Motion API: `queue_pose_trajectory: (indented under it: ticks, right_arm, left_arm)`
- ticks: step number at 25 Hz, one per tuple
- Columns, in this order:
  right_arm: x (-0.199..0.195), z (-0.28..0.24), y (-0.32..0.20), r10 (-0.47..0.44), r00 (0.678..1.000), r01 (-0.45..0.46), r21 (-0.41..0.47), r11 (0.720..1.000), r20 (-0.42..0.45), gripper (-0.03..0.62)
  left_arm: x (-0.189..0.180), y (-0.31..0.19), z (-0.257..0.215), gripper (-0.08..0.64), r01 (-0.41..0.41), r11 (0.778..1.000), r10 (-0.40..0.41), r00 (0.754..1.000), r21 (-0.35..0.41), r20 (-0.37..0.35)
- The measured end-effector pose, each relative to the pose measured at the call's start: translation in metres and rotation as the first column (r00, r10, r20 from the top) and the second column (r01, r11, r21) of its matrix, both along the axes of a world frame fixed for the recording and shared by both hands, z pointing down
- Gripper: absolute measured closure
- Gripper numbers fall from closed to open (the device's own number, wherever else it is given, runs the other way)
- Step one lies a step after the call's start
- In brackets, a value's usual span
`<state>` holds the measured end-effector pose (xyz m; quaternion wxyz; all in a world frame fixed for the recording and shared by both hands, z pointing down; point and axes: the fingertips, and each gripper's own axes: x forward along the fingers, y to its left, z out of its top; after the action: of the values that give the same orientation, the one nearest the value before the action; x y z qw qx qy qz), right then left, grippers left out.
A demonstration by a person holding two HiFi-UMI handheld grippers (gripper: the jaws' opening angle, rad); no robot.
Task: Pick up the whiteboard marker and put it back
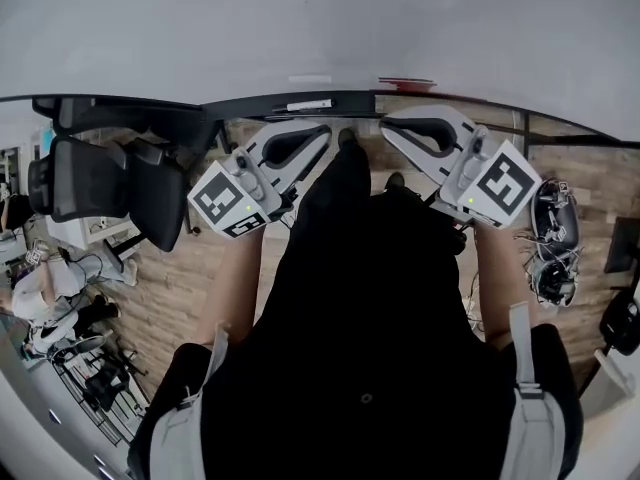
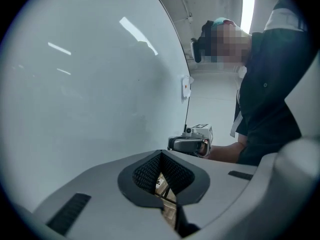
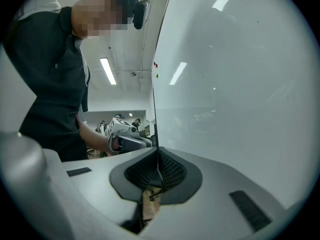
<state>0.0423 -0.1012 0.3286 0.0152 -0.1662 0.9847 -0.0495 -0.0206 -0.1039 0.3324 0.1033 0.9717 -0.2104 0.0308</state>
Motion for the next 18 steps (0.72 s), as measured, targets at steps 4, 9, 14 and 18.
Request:
queue_pose_trajectory:
  ticks: [4,9,14,18]
  right_arm:
    - [0.007,0.008,0.004,0.019,1.000,-0.019,-0.017,1.000,0.000,0.572]
    - [0.009,0.011,0.007,0.031,1.000,-0.031,-0.023,0.999,-0.001,0.572]
    - [0.010,0.016,-0.001,0.041,0.999,-0.041,-0.024,0.999,-0.018,0.572]
    - [0.013,0.016,-0.008,0.068,0.997,-0.069,-0.031,0.997,-0.028,0.572]
  left_arm:
    - [0.004,0.000,0.005,0.548,-0.014,1.000,0.014,1.000,-0.028,-0.012]
    - [0.010,-0.005,0.011,0.548,-0.048,0.998,0.048,0.999,-0.031,-0.021]
    - [0.017,-0.019,0.013,0.548,-0.079,0.996,0.077,0.996,-0.034,-0.043]
    - [0.015,-0.026,0.010,0.548,-0.094,0.995,0.093,0.995,-0.024,-0.046]
